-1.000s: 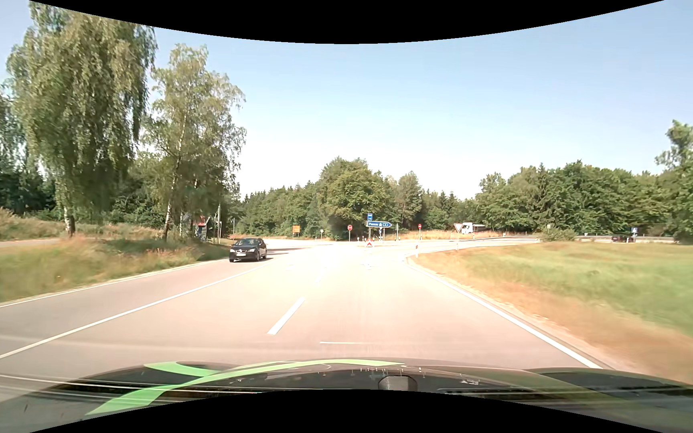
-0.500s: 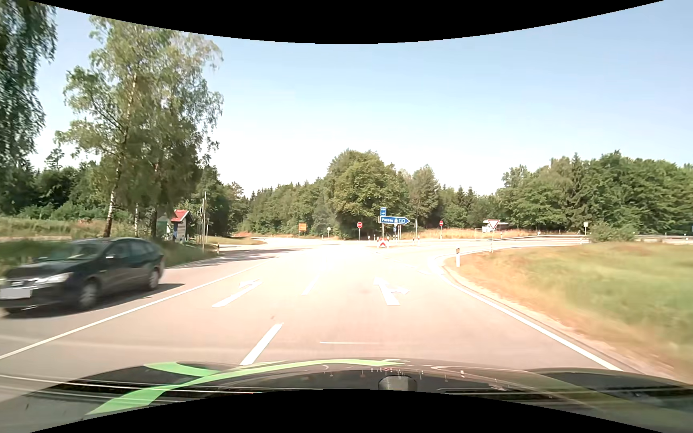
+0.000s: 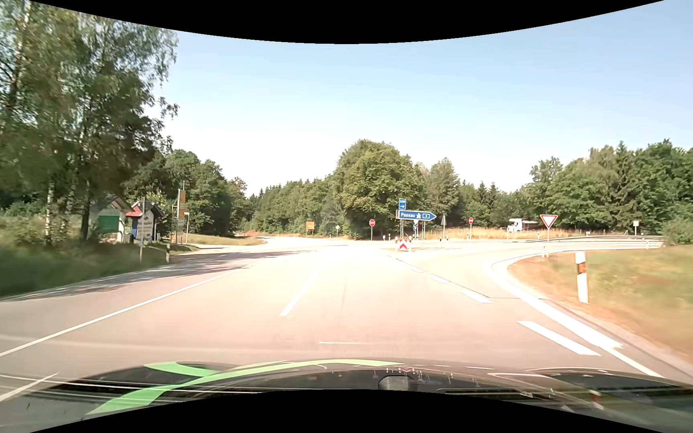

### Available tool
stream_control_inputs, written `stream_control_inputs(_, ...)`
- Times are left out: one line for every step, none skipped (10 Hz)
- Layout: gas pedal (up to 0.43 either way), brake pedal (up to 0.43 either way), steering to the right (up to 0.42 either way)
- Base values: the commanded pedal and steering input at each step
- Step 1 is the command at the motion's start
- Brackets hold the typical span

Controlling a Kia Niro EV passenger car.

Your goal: Follow the waypoints while adhering to traffic rules and regulations

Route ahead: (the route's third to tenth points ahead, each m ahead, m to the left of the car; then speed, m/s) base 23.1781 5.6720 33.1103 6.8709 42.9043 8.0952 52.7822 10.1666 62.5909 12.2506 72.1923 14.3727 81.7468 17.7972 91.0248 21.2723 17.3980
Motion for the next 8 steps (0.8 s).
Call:
stream_control_inputs(0.189,0.000,-0.025)
stream_control_inputs(0.189,0.000,-0.025)
stream_control_inputs(0.177,0.000,-0.024)
stream_control_inputs(0.189,0.000,-0.022)
stream_control_inputs(0.209,0.000,-0.023)
stream_control_inputs(0.220,0.000,-0.022)
stream_control_inputs(0.220,0.000,-0.022)
stream_control_inputs(0.228,0.000,-0.022)
